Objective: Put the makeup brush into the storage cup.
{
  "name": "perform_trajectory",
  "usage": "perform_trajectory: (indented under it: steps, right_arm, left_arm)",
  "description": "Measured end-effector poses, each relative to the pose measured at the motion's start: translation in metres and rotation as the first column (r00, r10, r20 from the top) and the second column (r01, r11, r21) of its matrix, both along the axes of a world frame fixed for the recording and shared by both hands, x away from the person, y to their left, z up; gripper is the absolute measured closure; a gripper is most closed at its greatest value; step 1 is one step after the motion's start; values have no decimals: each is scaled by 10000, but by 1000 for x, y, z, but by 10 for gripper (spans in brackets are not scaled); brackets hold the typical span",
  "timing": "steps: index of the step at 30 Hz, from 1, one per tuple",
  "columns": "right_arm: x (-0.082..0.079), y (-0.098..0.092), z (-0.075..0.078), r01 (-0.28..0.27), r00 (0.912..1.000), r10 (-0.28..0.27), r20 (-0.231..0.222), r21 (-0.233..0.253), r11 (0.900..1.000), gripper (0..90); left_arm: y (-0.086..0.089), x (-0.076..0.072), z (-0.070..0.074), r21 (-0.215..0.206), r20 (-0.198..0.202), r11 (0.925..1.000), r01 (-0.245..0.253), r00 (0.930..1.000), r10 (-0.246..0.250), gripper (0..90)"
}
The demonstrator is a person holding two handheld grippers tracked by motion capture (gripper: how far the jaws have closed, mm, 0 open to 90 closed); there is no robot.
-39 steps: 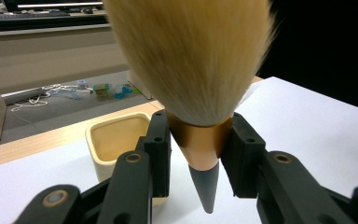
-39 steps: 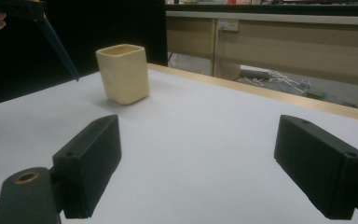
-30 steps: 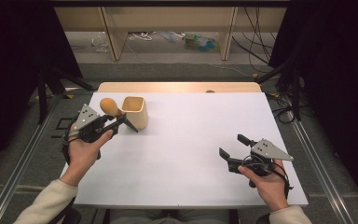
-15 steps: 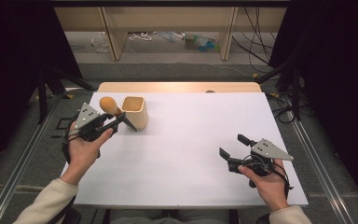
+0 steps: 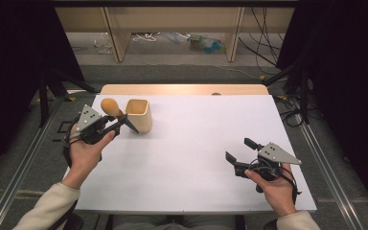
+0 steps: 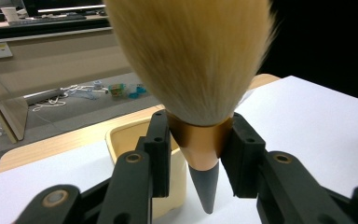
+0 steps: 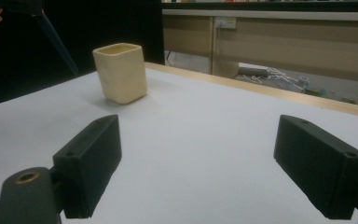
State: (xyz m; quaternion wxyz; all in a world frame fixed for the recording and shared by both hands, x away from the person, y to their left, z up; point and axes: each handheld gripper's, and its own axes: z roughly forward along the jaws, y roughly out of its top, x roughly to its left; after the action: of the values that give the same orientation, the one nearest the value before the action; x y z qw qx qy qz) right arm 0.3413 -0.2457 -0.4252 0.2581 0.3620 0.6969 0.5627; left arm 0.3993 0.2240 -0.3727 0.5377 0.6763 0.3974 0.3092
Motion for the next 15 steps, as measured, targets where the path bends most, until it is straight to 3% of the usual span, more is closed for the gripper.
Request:
perform_trajectory:
  steps: [15]
  right_arm:
    - [0, 1, -1, -118, 9999, 118, 29, 141, 9998, 158]
  left_arm:
    - [0, 2, 3, 96, 96, 9998, -146, 9998, 145, 655]
